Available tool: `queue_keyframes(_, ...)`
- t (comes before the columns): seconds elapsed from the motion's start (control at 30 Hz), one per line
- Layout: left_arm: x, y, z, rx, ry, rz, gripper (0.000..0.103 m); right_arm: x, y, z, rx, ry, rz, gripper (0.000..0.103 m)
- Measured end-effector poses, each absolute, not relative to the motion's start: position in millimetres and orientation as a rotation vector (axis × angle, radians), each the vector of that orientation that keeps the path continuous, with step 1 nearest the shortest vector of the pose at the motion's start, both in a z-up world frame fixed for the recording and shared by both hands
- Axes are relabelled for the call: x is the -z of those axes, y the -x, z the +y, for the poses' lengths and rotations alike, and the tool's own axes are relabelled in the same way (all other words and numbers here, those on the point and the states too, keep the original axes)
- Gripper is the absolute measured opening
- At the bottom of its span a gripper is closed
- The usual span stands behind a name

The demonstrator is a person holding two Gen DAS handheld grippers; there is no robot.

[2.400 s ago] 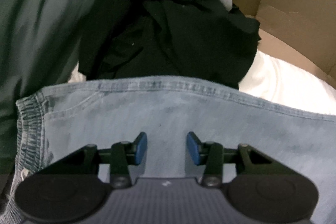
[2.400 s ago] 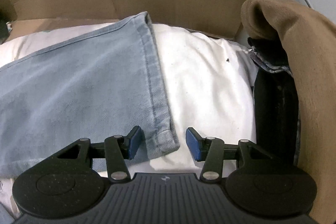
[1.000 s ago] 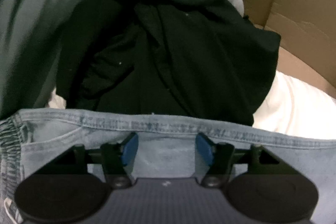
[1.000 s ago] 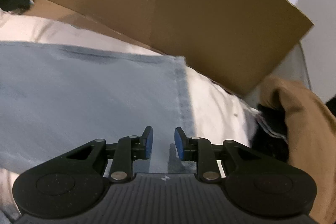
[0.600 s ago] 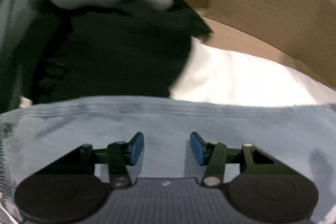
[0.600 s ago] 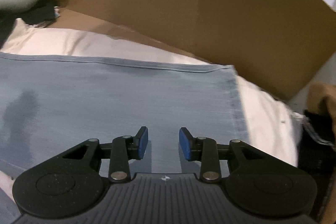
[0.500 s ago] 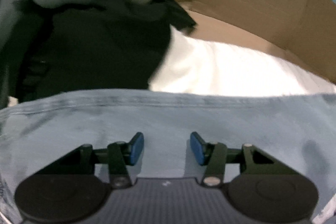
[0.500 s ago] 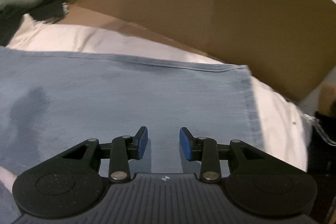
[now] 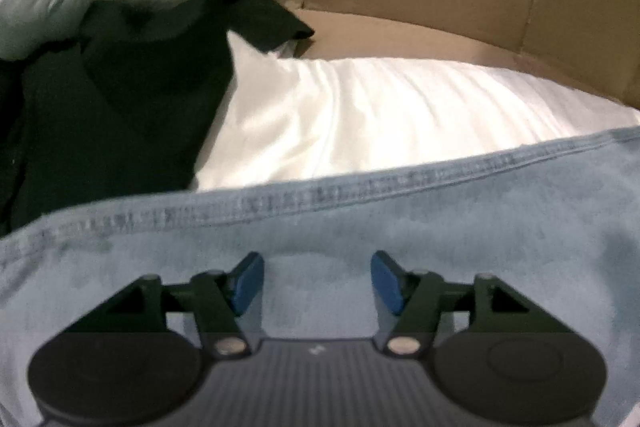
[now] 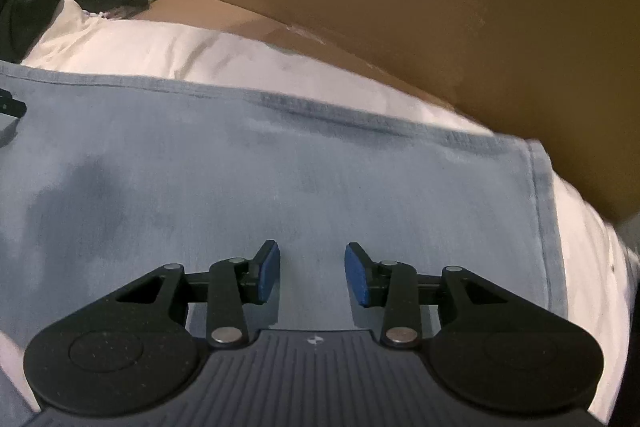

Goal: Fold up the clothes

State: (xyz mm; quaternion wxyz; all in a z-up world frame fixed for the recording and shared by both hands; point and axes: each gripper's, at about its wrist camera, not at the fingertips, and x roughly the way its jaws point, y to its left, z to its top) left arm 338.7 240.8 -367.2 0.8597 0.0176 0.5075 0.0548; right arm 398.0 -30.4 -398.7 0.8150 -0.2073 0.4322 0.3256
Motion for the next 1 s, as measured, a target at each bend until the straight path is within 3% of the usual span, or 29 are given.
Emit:
queue_keyframes(0.67,377.6,-371.4,233.2,-0.189,0.048,1.078,0.069,405.3,-462.8,15.6,-0.675,0.373,0.926,0.067)
queue_keyframes(0.73,373.8,-371.6,232.6,-0.200,0.059,1.086,0.068,401.6,-467.1,17.3,-0.661,0.358,0.934,0.065)
queue_keyframes(0.83,365.5,-367.7,231.6,-0.182,0.056,1.092,0.057,391.6,-461.5,12.5,-0.661,0.340,0.911,0.064)
queue_keyframes(1.0,344.0,-342.8,234.3,-0.181,0.028,1.069,0.056,371.6,-442.3,-2.3,-0.702,0.356,0.871,0.064)
